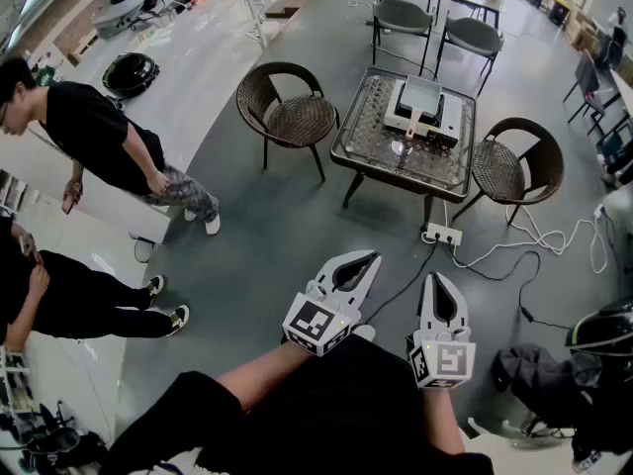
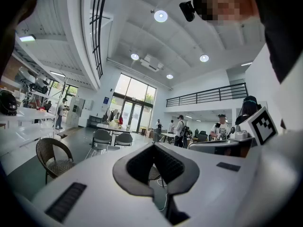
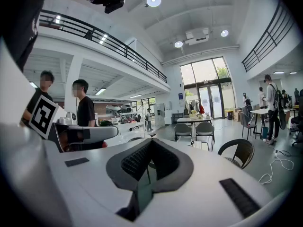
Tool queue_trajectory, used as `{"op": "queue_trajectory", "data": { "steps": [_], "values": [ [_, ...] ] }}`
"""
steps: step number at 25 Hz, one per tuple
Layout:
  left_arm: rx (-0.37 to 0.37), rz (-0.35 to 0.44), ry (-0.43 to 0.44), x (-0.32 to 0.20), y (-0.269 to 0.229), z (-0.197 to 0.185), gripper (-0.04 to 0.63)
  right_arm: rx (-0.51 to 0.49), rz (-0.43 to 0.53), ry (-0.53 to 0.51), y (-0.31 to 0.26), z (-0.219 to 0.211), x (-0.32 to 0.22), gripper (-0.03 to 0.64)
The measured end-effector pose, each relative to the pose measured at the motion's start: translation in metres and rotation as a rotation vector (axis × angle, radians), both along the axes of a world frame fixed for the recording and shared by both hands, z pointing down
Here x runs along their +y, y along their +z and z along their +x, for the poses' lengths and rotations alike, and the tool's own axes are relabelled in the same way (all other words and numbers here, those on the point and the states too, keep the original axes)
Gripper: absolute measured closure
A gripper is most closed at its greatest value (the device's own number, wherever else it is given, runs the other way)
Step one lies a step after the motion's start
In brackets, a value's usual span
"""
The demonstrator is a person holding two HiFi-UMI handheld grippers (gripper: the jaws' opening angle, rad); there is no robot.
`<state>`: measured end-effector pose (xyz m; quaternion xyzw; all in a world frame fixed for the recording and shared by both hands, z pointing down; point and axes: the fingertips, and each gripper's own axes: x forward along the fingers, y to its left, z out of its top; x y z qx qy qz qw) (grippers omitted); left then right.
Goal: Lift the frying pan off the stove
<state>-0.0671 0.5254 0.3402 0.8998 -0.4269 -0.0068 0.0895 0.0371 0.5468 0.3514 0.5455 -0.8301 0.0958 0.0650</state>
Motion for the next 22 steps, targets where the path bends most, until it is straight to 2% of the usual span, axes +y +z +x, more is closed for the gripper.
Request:
{"op": "queue_trajectory", "data": {
  "steps": [8,11,13,18,22],
  "values": [
    [-0.009,-0.003,-0.034,0.007,0.008,0.006,0.584,-0.054,0.019,-0.044,0.01,0.014,0.007,0.588],
    [-0.048,0.031,-0.066,0.007,0.007,0.001,0.584,-0.053,0.009,-0.056,0.019,0.016,0.006,0.588],
    [-0.079,0.05,-0.05,0.009,0.008,0.002,0.584,-0.06,0.003,-0.049,0.021,0.017,0.004,0.588],
    [-0.041,-0.008,-0.048,-0.01,0.023,-0.008,0.584,-0.052,0.014,-0.026,0.024,0.015,-0.012,0.588],
    [-0.044,-0.05,-0.039,-0.037,0.035,-0.016,0.584,-0.044,0.0,0.007,0.03,0.013,-0.036,0.588]
  ]
}}
